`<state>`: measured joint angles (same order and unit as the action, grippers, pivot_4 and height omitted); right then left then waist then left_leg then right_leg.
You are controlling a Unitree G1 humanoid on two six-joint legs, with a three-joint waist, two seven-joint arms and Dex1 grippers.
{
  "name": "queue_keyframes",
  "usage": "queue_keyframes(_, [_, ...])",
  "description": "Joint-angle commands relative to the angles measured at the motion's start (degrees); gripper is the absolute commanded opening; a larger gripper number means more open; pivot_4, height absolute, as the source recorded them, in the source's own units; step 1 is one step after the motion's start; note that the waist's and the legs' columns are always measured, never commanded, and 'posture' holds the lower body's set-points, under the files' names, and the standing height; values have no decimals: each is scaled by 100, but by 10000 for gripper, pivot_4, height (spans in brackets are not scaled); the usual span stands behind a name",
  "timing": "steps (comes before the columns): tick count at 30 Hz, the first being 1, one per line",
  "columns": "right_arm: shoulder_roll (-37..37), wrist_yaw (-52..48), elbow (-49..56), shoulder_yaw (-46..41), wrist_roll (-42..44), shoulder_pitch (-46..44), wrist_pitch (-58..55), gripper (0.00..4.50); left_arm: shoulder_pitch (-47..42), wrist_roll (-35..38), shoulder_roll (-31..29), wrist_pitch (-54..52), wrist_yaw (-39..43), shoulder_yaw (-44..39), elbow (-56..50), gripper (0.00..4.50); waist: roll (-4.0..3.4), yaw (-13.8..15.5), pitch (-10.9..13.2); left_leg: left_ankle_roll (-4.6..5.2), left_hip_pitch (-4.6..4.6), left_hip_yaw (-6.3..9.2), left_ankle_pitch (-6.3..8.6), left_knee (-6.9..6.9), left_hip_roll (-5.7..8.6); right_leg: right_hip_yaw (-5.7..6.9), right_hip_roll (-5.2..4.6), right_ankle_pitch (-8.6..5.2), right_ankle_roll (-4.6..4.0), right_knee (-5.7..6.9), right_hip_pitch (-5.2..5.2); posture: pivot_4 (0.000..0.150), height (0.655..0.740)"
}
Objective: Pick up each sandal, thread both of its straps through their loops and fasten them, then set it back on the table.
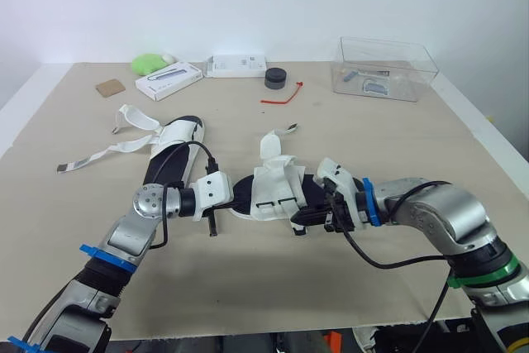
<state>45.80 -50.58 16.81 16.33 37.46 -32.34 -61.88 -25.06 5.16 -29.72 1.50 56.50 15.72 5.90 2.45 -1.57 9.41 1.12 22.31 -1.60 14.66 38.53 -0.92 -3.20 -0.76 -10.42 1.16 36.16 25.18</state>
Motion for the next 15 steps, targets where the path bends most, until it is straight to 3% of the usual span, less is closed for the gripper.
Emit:
queue_keyframes(1, [122, -127, 467, -295, 225, -23, -182, 165, 156, -101, -1, -144, 14, 79, -21, 0, 0, 1, 0, 0, 1, 1, 0, -2, -1, 2, 1, -2, -3, 0, 0, 1500, 7400])
queue_keyframes(15, [239, 136, 1254, -918, 993, 384, -1112, 165, 99, -150, 21, -151, 55, 82, 79, 0, 0, 5, 0, -2, 2, 1, 1, -2, 4, 4, -7, -4, -1, -1, 0, 1500, 7400])
